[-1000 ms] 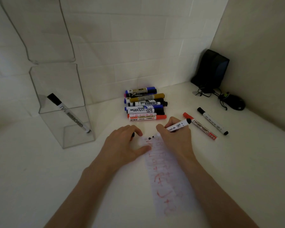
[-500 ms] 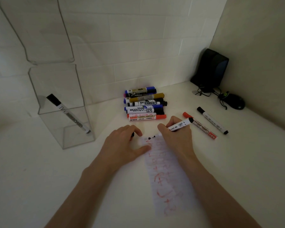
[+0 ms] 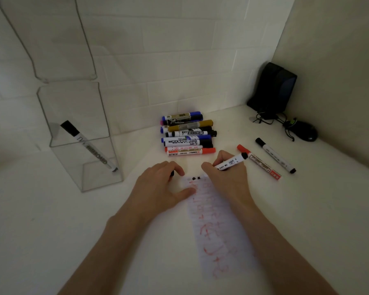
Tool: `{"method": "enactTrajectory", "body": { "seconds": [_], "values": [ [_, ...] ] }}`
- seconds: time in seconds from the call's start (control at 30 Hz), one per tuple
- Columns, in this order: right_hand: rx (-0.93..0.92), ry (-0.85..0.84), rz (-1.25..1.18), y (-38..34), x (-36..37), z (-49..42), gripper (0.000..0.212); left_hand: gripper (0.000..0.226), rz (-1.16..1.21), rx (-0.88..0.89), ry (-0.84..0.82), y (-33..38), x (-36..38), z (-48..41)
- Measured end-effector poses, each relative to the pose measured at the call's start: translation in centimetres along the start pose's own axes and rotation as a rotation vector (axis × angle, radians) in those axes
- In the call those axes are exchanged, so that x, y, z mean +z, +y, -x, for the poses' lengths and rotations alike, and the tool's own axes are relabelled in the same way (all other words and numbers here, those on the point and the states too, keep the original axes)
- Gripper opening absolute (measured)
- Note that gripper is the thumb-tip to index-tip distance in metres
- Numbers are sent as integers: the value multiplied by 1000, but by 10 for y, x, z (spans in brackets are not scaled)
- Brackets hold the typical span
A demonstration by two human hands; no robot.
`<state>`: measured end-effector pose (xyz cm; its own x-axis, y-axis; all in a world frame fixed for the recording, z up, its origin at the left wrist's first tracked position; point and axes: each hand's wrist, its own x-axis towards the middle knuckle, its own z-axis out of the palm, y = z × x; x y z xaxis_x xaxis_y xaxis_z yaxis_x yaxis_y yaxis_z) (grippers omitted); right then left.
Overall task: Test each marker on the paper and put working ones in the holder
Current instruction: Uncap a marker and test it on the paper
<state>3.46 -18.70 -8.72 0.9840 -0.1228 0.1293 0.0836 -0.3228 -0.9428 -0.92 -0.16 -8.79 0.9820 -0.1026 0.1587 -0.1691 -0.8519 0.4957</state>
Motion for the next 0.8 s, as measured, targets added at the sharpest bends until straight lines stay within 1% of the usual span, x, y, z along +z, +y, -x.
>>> {"method": "enactTrajectory", "body": {
  "seconds": [0.1,0.27,0.43,0.57,0.7,0.73,0.8],
  "values": [
    [14,13,5,0,-2,-2,31,46,0,4,2,0,0,0],
    [-9,4,-14,-1,0,0,26,45,-12,9,4,0,0,0],
    [49,11,-35,-3,-2,-2,34,46,-12,12,15,-1,1,1],
    [110,76,-140,-2,-5,-4,35,46,-9,18,7,0,0,-1],
    [165,103,-284,-4,-7,-5,31,52,-9,19,6,-1,0,1],
    [177,109,-332,-5,-8,-5,31,52,11,30,28,-2,1,2],
    [191,122,-406,-7,-10,-6,30,40,119,78,89,-4,2,3]
  ]
}}
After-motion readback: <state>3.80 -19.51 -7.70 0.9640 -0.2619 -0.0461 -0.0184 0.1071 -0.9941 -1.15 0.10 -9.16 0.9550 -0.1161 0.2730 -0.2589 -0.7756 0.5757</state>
